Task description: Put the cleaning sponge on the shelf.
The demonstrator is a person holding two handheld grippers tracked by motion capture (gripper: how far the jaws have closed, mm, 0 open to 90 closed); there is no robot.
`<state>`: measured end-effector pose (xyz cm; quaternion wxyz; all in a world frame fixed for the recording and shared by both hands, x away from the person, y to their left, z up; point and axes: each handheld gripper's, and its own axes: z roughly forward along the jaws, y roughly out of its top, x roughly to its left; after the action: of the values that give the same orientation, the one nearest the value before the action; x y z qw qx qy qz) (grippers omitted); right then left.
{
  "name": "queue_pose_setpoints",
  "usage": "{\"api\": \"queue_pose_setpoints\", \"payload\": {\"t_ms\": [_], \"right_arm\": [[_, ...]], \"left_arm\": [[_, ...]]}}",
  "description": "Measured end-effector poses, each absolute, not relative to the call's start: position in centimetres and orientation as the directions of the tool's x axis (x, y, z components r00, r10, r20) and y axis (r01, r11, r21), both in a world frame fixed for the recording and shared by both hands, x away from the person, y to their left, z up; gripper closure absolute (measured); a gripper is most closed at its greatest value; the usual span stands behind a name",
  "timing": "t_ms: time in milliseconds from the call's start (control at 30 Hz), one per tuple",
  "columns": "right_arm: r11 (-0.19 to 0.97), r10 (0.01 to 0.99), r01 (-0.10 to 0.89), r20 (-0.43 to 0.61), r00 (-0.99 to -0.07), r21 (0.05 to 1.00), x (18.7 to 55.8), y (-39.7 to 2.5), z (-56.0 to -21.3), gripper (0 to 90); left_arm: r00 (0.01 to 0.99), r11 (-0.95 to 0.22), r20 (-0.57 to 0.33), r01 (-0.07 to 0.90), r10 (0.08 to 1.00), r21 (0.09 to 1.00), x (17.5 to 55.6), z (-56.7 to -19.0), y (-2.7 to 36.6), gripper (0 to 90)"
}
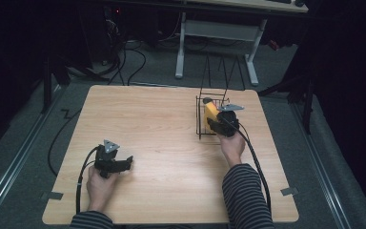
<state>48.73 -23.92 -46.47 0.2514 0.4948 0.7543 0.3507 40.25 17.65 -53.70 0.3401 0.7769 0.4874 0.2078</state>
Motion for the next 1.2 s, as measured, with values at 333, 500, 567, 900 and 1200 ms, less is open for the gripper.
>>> {"api": "queue_pose_setpoints", "payload": {"t_ms": [333, 500, 567, 900, 1200], "right_arm": [[0.255, 0.925, 0.572, -0.024, -0.38, 0.78, 48.91, -24.03, -46.56, 60.8], [0.243, 0.928, 0.574, -0.014, -0.373, 0.782, 49.16, -24.06, -46.62, 60.8], [0.25, 0.927, 0.574, -0.022, -0.374, 0.779, 49.22, -23.94, -46.54, 60.8], [0.252, 0.928, 0.576, -0.024, -0.373, 0.778, 49.22, -23.89, -46.52, 60.5], [0.242, 0.929, 0.584, -0.013, -0.369, 0.775, 49.26, -24.03, -46.5, 52.4]], "left_arm": [[0.439, -0.294, -0.009, 0.616, 0.899, 0.731, 40.25, -53.71, 17.64, 17.6], [0.439, -0.293, -0.009, 0.616, 0.899, 0.731, 40.25, -53.71, 17.64, 17.6], [0.439, -0.294, -0.009, 0.616, 0.899, 0.731, 40.25, -53.71, 17.64, 17.6], [0.439, -0.294, -0.009, 0.616, 0.899, 0.731, 40.25, -53.71, 17.65, 17.6], [0.439, -0.293, -0.009, 0.616, 0.899, 0.731, 40.25, -53.71, 17.64, 17.6]]}}
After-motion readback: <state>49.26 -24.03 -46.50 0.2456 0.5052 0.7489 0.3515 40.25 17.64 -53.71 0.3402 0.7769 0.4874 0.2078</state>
